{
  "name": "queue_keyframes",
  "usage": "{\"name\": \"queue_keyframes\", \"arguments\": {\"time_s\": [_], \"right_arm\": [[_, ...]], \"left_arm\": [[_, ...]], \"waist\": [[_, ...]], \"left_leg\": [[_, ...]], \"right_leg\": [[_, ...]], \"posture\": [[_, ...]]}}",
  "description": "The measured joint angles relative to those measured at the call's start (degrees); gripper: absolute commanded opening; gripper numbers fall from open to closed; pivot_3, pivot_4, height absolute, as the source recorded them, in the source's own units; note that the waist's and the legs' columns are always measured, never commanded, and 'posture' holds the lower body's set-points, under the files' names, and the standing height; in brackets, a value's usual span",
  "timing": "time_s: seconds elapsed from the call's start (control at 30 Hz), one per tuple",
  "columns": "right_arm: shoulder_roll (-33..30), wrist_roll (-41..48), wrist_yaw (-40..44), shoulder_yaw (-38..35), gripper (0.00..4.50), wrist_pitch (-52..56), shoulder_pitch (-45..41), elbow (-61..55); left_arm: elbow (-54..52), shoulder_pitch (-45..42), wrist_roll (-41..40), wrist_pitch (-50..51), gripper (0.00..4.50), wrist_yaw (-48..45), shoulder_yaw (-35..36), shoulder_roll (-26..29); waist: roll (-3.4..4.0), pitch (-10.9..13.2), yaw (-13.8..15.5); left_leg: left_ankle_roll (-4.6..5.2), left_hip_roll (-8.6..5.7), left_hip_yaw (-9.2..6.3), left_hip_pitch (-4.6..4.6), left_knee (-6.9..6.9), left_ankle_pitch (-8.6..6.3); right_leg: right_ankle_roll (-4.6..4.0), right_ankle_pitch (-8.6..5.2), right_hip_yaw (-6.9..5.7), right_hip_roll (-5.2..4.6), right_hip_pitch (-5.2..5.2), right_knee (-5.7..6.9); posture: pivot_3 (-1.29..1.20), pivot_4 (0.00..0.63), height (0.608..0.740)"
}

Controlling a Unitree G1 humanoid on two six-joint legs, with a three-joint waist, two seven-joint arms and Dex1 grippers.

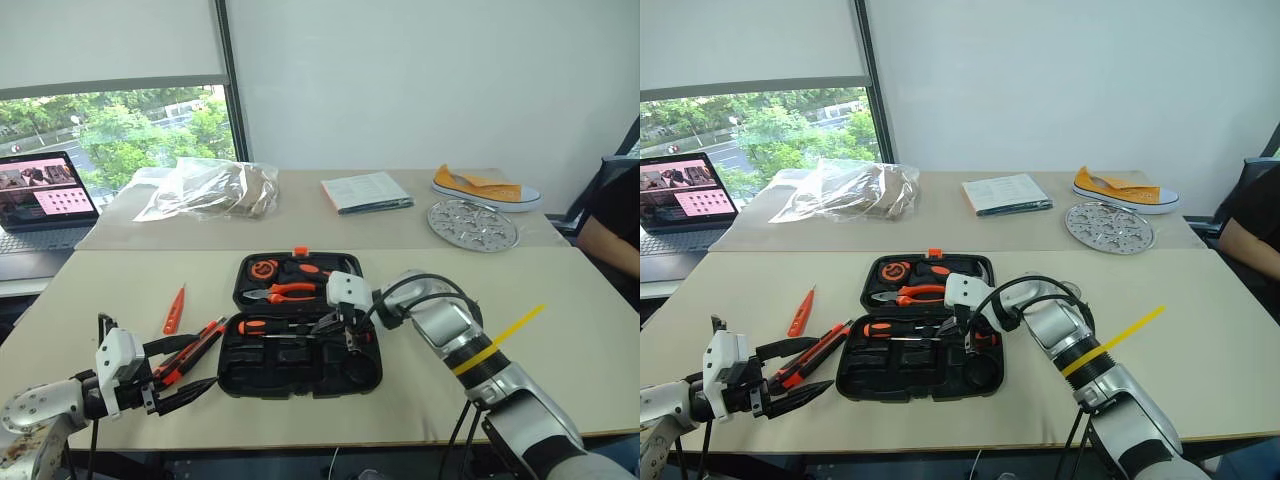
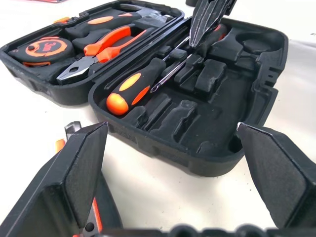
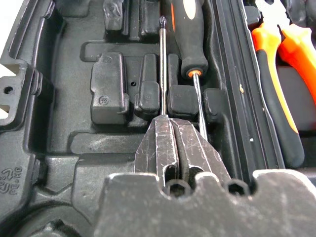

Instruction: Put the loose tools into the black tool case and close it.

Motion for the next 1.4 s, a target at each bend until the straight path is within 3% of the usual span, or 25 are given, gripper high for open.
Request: {"name": "queue_keyframes", "arguments": {"time_s": [0.03, 0.17, 0.37, 0.5, 0.63, 0.8, 1.0, 1.17, 1.27, 1.4], "right_arm": [[0.4, 0.9, 0.0, -1.1, 0.12, -0.9, 1.1, -0.1], [-1.2, 11.4, 3.9, -8.1, 1.09, -1.8, 8.8, -8.3], [-7.4, 23.1, 6.0, -23.2, 3.15, -6.1, 21.5, -19.5], [-9.3, 25.4, 6.1, -31.4, 4.45, -12.8, 32.1, -18.8], [-9.9, 25.5, 4.8, -35.0, 4.45, -17.1, 35.2, -17.9], [-9.8, 26.9, 0.5, -36.4, 4.45, -17.4, 34.3, -19.0], [-9.5, 29.1, -2.2, -33.9, 4.45, -15.0, 29.4, -23.1], [-9.4, 29.2, -2.9, -31.3, 4.45, -14.1, 28.5, -23.1], [-9.4, 29.4, -3.6, -30.4, 4.5, -14.0, 28.2, -23.2], [-9.4, 29.7, -4.7, -30.4, 4.5, -13.7, 28.4, -23.8]], "left_arm": [[0.0, 0.7, -0.1, 0.0, 4.5, 0.1, 0.9, 0.0], [2.4, 5.5, -0.5, -0.4, 4.5, 0.7, 7.5, 0.0], [8.9, 12.3, -1.0, -1.1, 4.5, 3.9, 18.6, -1.2], [14.4, 15.5, 0.0, -1.4, 4.5, 7.6, 22.5, -2.6], [13.6, 12.7, -1.3, 2.5, 4.5, 11.6, 22.8, -3.0], [6.8, 4.6, -5.4, 20.3, 4.5, 21.8, 20.5, 0.1], [4.2, -20.6, -8.3, 45.2, 4.5, 37.8, 8.8, 2.5], [8.1, -30.5, -4.2, 52.8, 4.5, 44.9, -0.1, 0.7], [9.8, -32.4, -1.4, 54.6, 3.69, 46.6, -4.0, 0.0], [10.5, -32.8, 0.4, 54.9, 2.11, 46.8, -5.4, -1.0]], "waist": [[0.0, 0.0, 0.0], [0.03, 0.0, 0.3], [-0.04, 0.0, 1.2], [-0.05, 0.0, 1.7], [-0.17, 0.1, 2.1], [-0.25, 0.1, 2.3], [-0.41, 0.1, 2.8], [-0.43, 0.2, 1.7], [-0.43, 0.2, 1.7], [-0.43, 0.2, 1.9]], "left_leg": [[-0.01, 0.0, -0.01, -0.01, -0.03, 0.01], [-0.01, 0.0, -0.05, -0.15, -0.15, 0.01], [0.07, 0.0, -0.1, -0.06, -0.21, -0.07], [0.17, -0.02, -0.06, -0.05, -0.19, -0.15], [0.16, -0.03, -0.11, 0.0, -0.14, -0.13], [0.01, -0.03, -0.19, 0.02, -0.15, 0.1], [-0.11, -0.09, -0.21, 0.07, -0.18, 0.28], [-0.12, -0.1, -0.09, 0.02, -0.25, 0.27], [-0.15, -0.09, -0.05, -0.02, -0.25, 0.25], [-0.16, -0.09, -0.05, 0.01, -0.22, 0.25]], "right_leg": [[-0.01, -0.01, -0.01, 0.01, -0.01, -0.01], [-0.01, -0.03, -0.06, 0.0, -0.14, -0.13], [0.04, -0.07, -0.15, -0.05, 0.02, -0.32], [0.05, -0.07, -0.07, -0.07, 0.03, -0.31], [0.05, -0.03, 0.0, -0.08, 0.12, -0.25], [-0.03, 0.19, 0.25, -0.04, 0.12, -0.18], [-0.15, 0.29, 0.33, 0.06, 0.14, -0.04], [-0.09, 0.26, 0.19, 0.25, 0.02, -0.18], [-0.09, 0.26, 0.15, 0.36, 0.02, -0.19], [-0.08, 0.25, 0.15, 0.22, 0.03, -0.24]], "posture": [[0.0, 0.15, 0.74], [0.0, 0.15, 0.74], [0.0, 0.15, 0.74], [0.0, 0.15, 0.74], [0.0, 0.15, 0.74], [0.0, 0.15, 0.74], [0.0, 0.15, 0.74], [0.0, 0.15, 0.74], [0.0, 0.15, 0.74], [0.0, 0.15, 0.74]]}}
